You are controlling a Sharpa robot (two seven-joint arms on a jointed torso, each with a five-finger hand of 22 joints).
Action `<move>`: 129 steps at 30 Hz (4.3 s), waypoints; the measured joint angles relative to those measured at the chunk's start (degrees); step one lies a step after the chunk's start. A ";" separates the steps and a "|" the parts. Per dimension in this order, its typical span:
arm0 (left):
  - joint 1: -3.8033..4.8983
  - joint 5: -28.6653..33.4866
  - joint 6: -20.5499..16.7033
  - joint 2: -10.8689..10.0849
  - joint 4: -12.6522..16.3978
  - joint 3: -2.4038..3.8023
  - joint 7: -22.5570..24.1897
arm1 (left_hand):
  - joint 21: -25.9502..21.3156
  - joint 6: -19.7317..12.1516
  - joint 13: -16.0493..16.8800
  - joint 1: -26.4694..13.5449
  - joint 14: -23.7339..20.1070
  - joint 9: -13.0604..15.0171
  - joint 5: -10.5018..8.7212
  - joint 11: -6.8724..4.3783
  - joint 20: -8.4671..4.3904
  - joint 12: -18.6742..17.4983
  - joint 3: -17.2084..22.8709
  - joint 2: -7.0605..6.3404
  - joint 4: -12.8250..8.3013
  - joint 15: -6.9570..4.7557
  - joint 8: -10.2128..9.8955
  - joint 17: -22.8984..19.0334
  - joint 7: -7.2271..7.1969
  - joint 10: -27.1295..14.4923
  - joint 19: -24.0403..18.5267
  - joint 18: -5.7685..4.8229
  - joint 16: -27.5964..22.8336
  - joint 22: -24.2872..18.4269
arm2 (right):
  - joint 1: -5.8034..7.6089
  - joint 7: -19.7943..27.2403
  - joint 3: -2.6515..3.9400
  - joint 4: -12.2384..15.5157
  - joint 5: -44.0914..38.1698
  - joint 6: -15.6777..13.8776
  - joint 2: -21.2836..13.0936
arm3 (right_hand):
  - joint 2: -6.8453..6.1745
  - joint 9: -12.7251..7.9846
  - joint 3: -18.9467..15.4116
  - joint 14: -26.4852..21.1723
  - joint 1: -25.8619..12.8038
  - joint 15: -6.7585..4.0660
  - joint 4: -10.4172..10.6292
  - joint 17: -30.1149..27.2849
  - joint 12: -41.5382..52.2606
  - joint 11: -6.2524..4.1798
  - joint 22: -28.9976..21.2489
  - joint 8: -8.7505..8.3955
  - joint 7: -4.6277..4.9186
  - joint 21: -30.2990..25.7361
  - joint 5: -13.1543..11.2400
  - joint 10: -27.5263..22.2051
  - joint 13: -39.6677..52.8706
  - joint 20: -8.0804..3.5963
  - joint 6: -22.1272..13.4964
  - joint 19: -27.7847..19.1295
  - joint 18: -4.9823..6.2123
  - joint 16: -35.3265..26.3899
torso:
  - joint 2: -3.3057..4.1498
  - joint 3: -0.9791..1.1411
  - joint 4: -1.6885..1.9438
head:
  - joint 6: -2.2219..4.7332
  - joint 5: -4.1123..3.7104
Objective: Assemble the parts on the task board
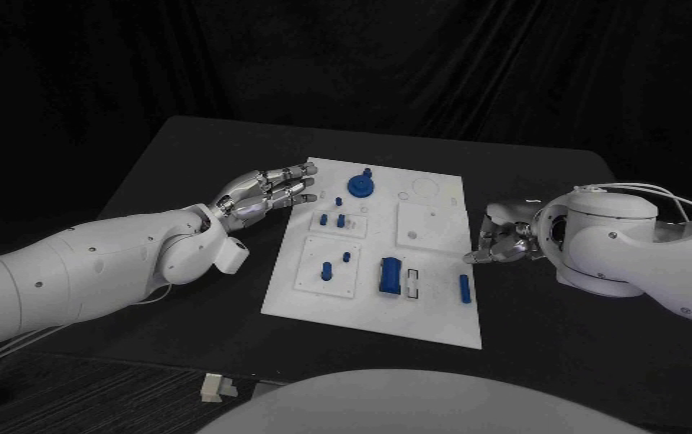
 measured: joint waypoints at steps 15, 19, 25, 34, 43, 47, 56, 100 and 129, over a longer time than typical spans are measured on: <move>-0.01 0.00 -0.01 0.01 0.04 -0.01 0.04 | 0.00 0.00 -0.01 0.00 0.00 -0.01 0.00 0.00 0.00 -0.01 0.00 0.00 0.00 0.00 0.00 0.00 0.00 0.00 0.00 0.00 0.00 -0.08 | -2.31 -1.77 -0.01 -1.04 1.55 3.12 0.87 | 0.45 -0.16 -1.20 -0.20 -2.11 -0.19 -0.86 0.00 0.00 -0.40 -0.01 0.70 -0.89 -1.98 -3.70 0.01 0.04 0.00 4.69 0.00 0.00 0.00 | -0.02 0.00 0.02 | 0.00 -0.48; -0.01 0.00 -0.01 -0.10 0.09 0.01 0.04 | 0.00 0.00 -0.01 0.00 0.00 -0.01 0.00 0.00 0.00 -0.01 0.00 0.00 0.00 0.00 0.00 0.00 0.00 0.00 0.00 0.00 0.00 -0.08 | -2.87 -1.93 -0.01 -1.34 1.97 3.12 1.18 | 0.45 -0.49 -1.49 -0.20 -2.11 -0.19 -1.17 0.00 0.00 -0.40 -0.01 -0.41 -0.54 -2.51 -3.92 0.00 0.04 0.00 3.18 0.00 -0.01 0.00 | -0.01 0.01 0.01 | 0.00 -0.52; -0.01 0.00 -0.01 -0.32 0.20 0.00 0.04 | 0.00 0.00 -0.01 0.00 0.00 -0.01 0.00 -0.01 0.00 -0.01 0.00 0.00 0.00 0.00 0.00 0.00 0.00 0.00 0.00 0.00 0.00 -0.08 | -3.64 -2.04 -0.01 -1.52 2.69 2.67 1.75 | 0.45 -0.80 -1.48 -0.20 -2.11 -0.19 -1.66 0.00 0.00 -0.40 -0.02 -0.68 -0.33 -3.10 -2.75 0.00 0.04 0.00 2.96 0.00 -0.02 0.00 | 0.02 0.03 -0.01 | 0.00 -0.71; -0.01 0.00 -0.01 -0.39 0.28 -0.01 0.04 | 0.00 0.00 0.00 0.00 0.00 -0.02 0.00 -0.01 0.00 -0.01 0.16 0.00 -0.16 0.00 0.00 0.00 0.00 0.00 0.00 0.00 0.00 -0.15 | -4.79 -2.16 0.00 -2.44 3.57 1.69 2.68 | 1.30 -1.08 -1.09 -0.20 -1.26 -0.19 -3.00 0.00 0.00 -0.40 -0.02 -0.97 -0.33 -3.63 -3.03 0.00 0.03 0.01 2.97 0.00 -0.01 -0.24 | 0.01 0.03 0.01 | 0.00 -0.62; -0.01 0.00 -0.01 -0.39 0.31 0.00 0.04 | 0.00 0.00 0.03 0.00 0.00 -0.02 0.00 -0.01 0.00 -0.01 0.16 0.00 -0.16 0.00 0.00 0.00 0.00 0.00 0.00 0.00 0.00 -0.15 | -6.02 -2.24 0.00 -3.49 3.96 0.45 3.85 | 1.90 -1.16 -0.52 -0.20 0.03 -0.19 -4.36 0.00 0.00 -0.39 -0.03 -1.18 -0.17 -3.64 -2.09 0.00 0.02 0.00 2.86 0.00 -0.02 -0.46 | -0.01 0.03 0.01 | 0.00 -0.64; -0.01 0.00 -0.01 -0.43 0.38 0.00 0.04 | 0.00 -0.01 0.03 0.00 0.00 -0.02 0.00 -0.01 0.00 -0.02 0.16 0.00 -0.16 0.00 0.00 0.00 0.00 0.00 0.00 0.00 0.00 -0.15 | -6.26 -2.24 0.16 -3.89 4.06 -0.20 4.25 | 2.18 -1.15 0.58 -0.20 2.22 -0.19 -6.28 0.00 0.00 -0.39 -0.03 -1.61 -0.15 -4.30 1.72 0.00 0.02 0.01 2.13 0.00 -0.02 -0.71 | -0.01 0.03 0.01 | 0.00 -0.53; -0.01 0.00 0.00 -0.51 0.40 0.00 0.04 | 0.00 0.00 0.02 0.00 0.00 -0.02 0.00 -0.01 0.00 -0.02 0.31 0.00 0.00 0.00 0.00 0.00 0.00 0.00 0.00 0.00 0.00 -0.20 | -6.35 -2.11 0.35 -3.94 4.37 -0.95 4.48 | 0.77 2.83 3.27 -0.11 6.26 0.75 -9.88 -0.02 0.00 1.16 -0.03 -1.91 2.21 -5.52 13.84 -0.11 0.01 0.43 -0.60 -0.43 -0.02 -1.00 | 0.02 0.03 0.02 | 0.00 -0.30; -0.06 0.00 0.55 -0.09 0.10 0.00 -0.47 | 0.00 -0.01 0.06 0.23 0.00 -0.03 0.00 0.19 0.00 0.21 0.48 -0.23 -0.16 0.00 0.00 0.00 0.00 0.20 0.00 0.00 0.00 -0.56 | -6.32 0.36 0.03 0.61 30.60 -12.42 3.12 | -1.52 -4.57 10.70 -0.08 3.76 1.65 -14.45 0.02 0.00 2.00 -0.04 -1.52 1.85 -3.52 18.03 -0.10 0.04 1.26 -2.01 0.00 -0.03 -1.13 | -0.01 0.03 -0.02 | 0.00 0.03; -0.08 0.00 0.67 -0.22 0.45 0.00 -0.73 | 0.00 -0.01 0.04 0.23 0.00 -0.03 0.24 0.39 0.00 0.20 0.79 -0.23 -0.16 0.00 0.00 0.00 0.00 0.40 0.00 0.00 0.00 -0.65 | -6.36 1.76 0.02 -4.38 36.12 -13.27 9.07 | -0.70 -3.95 14.28 -0.13 0.37 1.81 -17.24 -0.45 0.00 2.07 0.00 -0.62 1.73 -5.08 15.78 -0.16 0.02 1.25 -2.53 0.00 -0.03 -1.13 | 0.00 0.01 0.11 | 0.00 0.00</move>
